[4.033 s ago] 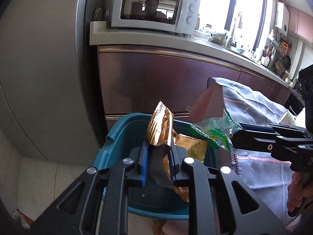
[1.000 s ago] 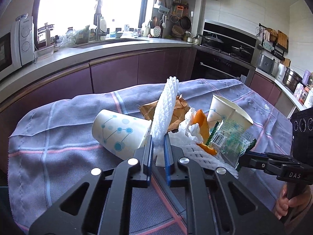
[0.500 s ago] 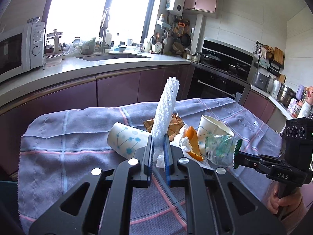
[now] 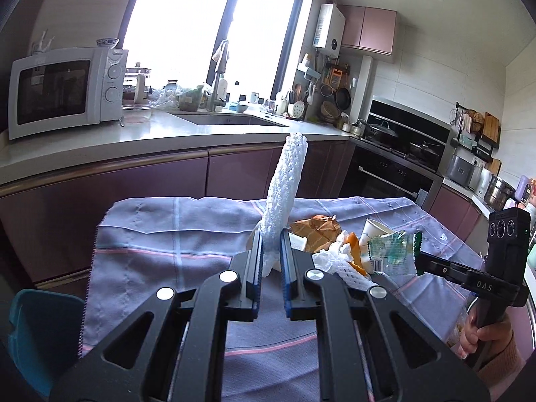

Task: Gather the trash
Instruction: 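Carry the foam net and bag to the teal bin and release both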

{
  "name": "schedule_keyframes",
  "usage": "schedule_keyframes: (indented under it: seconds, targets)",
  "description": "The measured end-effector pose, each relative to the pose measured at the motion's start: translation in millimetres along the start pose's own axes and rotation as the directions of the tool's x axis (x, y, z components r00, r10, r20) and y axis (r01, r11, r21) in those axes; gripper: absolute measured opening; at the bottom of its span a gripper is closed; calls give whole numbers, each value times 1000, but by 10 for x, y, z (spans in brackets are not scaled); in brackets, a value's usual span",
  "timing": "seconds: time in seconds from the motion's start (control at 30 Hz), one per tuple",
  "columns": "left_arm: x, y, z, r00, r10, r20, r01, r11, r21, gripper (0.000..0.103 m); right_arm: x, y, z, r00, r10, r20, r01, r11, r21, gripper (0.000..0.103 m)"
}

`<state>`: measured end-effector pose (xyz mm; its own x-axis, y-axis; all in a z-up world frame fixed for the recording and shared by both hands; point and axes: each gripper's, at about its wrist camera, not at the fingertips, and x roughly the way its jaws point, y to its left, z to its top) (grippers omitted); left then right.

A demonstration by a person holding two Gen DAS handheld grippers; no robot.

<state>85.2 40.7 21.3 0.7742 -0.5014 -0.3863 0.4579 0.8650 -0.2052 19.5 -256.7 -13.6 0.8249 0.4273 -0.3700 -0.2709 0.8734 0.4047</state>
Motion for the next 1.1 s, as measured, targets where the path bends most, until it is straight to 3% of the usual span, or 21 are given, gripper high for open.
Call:
schedule_keyframes:
  seconds: [0.2, 0.37, 0.57, 0.77, 0.97, 1.1]
  targets:
    - [-452, 263, -5, 997, 63, 36, -62, 998, -19, 10, 191, 317, 41, 994, 106, -37, -107, 993, -38, 5]
    - [-792, 497, -77, 988, 145, 47, -143, 989, -32, 10, 522, 650, 38, 970, 212, -115, -220, 973, -62, 5]
    - [-1150, 904, -286, 965, 261, 26, -258, 962, -87, 10, 1032, 1125, -8, 916, 333, -225, -358, 930, -81, 5]
    - [-1354, 1395, -553, 928, 370, -30, -370, 917, -150, 10, 1473, 1653, -42, 854, 406, -325, -465, 876, -130, 5]
    - [-1444, 1800, -797, 896, 435, -91, -444, 875, -193, 10, 1919, 2049, -113, 789, 460, -407, -545, 830, -118, 5]
    - [-1407, 2023, -937, 881, 454, -133, -473, 853, -222, 10, 2203, 2251, -202, 759, 457, -463, -558, 824, -101, 5]
